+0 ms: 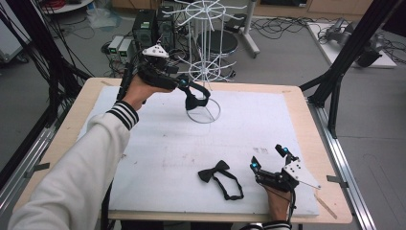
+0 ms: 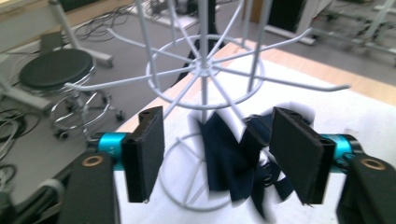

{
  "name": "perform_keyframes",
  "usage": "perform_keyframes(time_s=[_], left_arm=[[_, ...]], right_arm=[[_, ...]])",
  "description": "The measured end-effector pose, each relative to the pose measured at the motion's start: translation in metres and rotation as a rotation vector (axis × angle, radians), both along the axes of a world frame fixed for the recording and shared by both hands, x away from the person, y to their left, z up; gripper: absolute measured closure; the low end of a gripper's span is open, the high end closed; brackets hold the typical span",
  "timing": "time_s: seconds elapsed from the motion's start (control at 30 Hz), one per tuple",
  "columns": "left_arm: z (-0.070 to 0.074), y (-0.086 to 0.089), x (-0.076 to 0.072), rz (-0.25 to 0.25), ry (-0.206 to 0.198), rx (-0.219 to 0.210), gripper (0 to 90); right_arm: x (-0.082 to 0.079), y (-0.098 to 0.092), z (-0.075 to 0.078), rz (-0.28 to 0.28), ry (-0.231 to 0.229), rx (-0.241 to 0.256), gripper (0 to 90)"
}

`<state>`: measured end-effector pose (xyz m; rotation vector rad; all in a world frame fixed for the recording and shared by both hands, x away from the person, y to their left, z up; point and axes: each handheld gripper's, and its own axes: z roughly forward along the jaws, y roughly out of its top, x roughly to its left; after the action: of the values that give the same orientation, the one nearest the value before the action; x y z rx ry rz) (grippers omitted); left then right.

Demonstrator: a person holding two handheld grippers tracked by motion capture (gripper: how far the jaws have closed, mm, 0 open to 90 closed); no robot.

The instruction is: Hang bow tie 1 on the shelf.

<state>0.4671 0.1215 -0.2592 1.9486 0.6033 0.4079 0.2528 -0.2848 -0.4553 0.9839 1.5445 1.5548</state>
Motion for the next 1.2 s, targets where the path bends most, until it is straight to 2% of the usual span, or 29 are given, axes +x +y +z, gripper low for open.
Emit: perform_keyframes(time_s=[0.2, 0.37, 0.47, 0.57, 0.93, 1.1, 1.2], left_arm=[[0.002, 0.002, -0.001, -0.012, -0.007, -0.027, 23.2], [0.004, 0.005, -0.005, -0.043, -0.014, 0.000, 12.5], [0.004, 0.009, -0.010, -0.047, -0.035, -0.033, 6.2], [0.004, 0.013, -0.014, -0.046, -0.042, -0.040, 1.7], [-0.002, 0.037, -0.031, -0.045, -0.060, -0.054, 1.7], [-0.010, 0.050, -0.045, -0.056, -0.096, -0.072, 1.7], [-0.013, 0.057, -0.052, -0.050, -0.097, -0.066, 1.7]], right_arm=[[0.000, 0.000, 0.000, 0.001, 0.003, 0.003, 2.2], [0.000, 0.000, 0.000, 0.001, 0.003, 0.003, 2.2], [0.000, 0.000, 0.000, 0.002, 0.001, 0.003, 2.2], [0.000, 0.000, 0.000, 0.002, 0.001, 0.001, 2.2], [0.000, 0.000, 0.000, 0.000, 0.001, -0.002, 2.2], [-0.001, 0.000, 0.000, 0.000, 0.004, 0.000, 2.2], [-0.001, 0.000, 0.000, 0.000, 0.004, 0.001, 2.2]])
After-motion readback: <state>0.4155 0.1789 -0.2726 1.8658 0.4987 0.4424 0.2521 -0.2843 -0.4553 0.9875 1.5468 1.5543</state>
